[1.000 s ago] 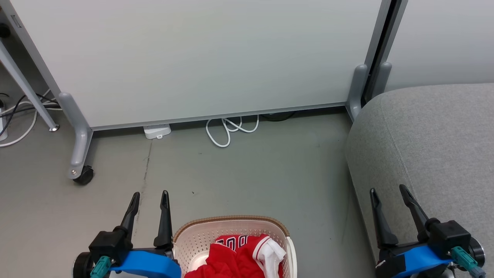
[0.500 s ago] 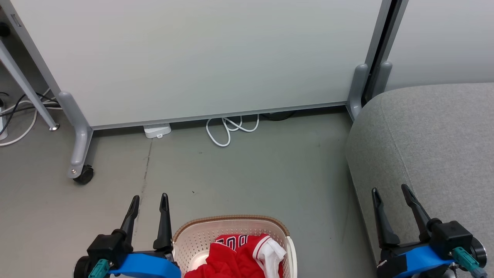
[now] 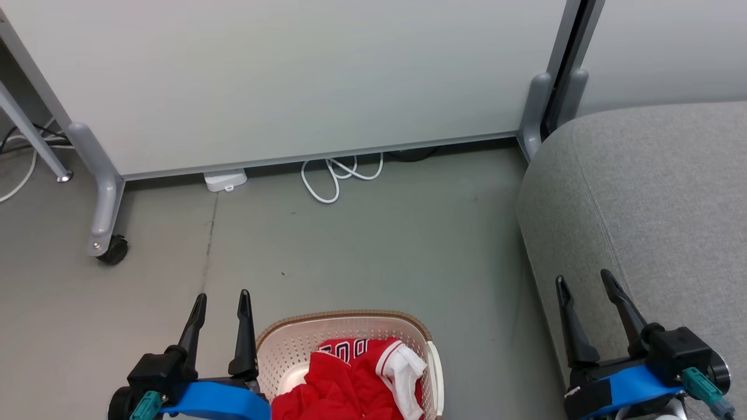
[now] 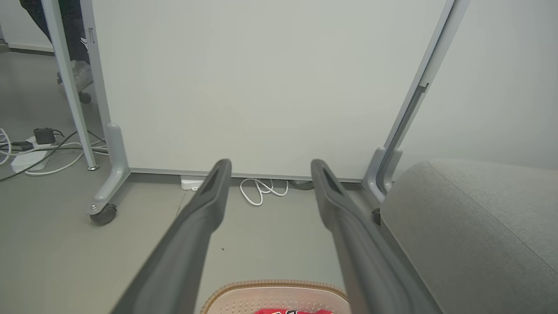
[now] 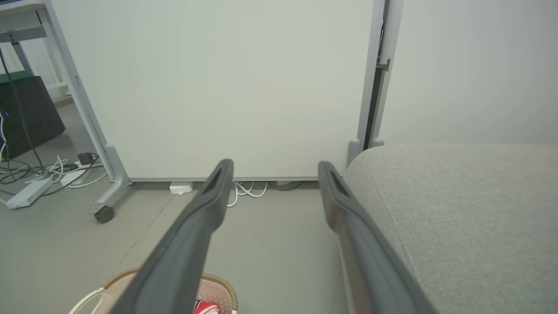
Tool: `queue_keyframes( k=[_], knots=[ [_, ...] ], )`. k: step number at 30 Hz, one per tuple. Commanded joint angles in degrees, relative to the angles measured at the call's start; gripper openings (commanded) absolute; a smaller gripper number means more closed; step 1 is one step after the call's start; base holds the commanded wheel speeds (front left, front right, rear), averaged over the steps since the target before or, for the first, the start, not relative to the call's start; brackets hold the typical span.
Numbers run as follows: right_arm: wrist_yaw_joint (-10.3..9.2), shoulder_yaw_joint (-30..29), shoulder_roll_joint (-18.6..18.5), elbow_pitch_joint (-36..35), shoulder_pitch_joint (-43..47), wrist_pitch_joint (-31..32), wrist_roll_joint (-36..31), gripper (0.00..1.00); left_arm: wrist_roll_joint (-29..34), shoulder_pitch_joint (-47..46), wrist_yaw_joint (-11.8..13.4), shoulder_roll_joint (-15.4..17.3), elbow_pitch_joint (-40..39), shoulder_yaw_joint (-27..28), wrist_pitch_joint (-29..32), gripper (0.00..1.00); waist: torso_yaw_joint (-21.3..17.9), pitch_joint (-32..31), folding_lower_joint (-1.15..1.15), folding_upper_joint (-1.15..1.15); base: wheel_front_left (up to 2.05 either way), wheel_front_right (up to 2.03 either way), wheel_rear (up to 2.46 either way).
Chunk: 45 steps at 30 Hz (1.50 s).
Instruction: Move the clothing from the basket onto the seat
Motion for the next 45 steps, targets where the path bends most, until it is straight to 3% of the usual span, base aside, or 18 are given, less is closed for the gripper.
queue_keyframes(
  k=[1, 12, 26, 38, 45],
  knots=[
    [0.13, 0.19, -0.3, -0.49, -0.82, -0.31, 0.09, 1.0, -0.11, -0.4, 0.13, -0.02, -0.17, 0.28, -0.25, 1.0, -0.96, 1.77, 0.0, 0.0, 0.0, 0.0, 0.0],
    [0.13, 1.47, -0.27, -2.59, -4.84, -0.76, 0.0, 1.0, 0.78, -4.52, -0.34, -0.03, 4.78, -0.28, -0.21, 1.0, -5.21, 13.51, 0.0, 0.0, 0.0, 0.0, 0.0],
    [0.09, 3.02, -0.25, -3.88, -10.1, -1.76, 2.13, 1.0, 3.84, -17.65, -2.38, 3.55, 25.55, -5.18, 1.79, 1.0, -9.64, 29.94, 0.0, 0.0, 0.0, 0.0, 0.0],
    [0.08, 4.73, -0.24, -5.5, -13.21, -2.0, 4.35, 1.0, 6.45, -28.2, -3.29, 6.98, 38.64, -13.92, 4.78, 1.0, -10.33, 39.15, 0.0, 0.0, 0.0, 0.0, 0.0],
    [0.08, 6.28, -0.25, -6.62, -15.0, -2.0, 6.36, 1.0, 4.2, -31.99, -3.19, 9.18, 41.57, -22.73, 6.47, 1.0, -11.75, 43.36, 0.0, 0.0, 0.0, 0.0, 0.0]
  ],
)
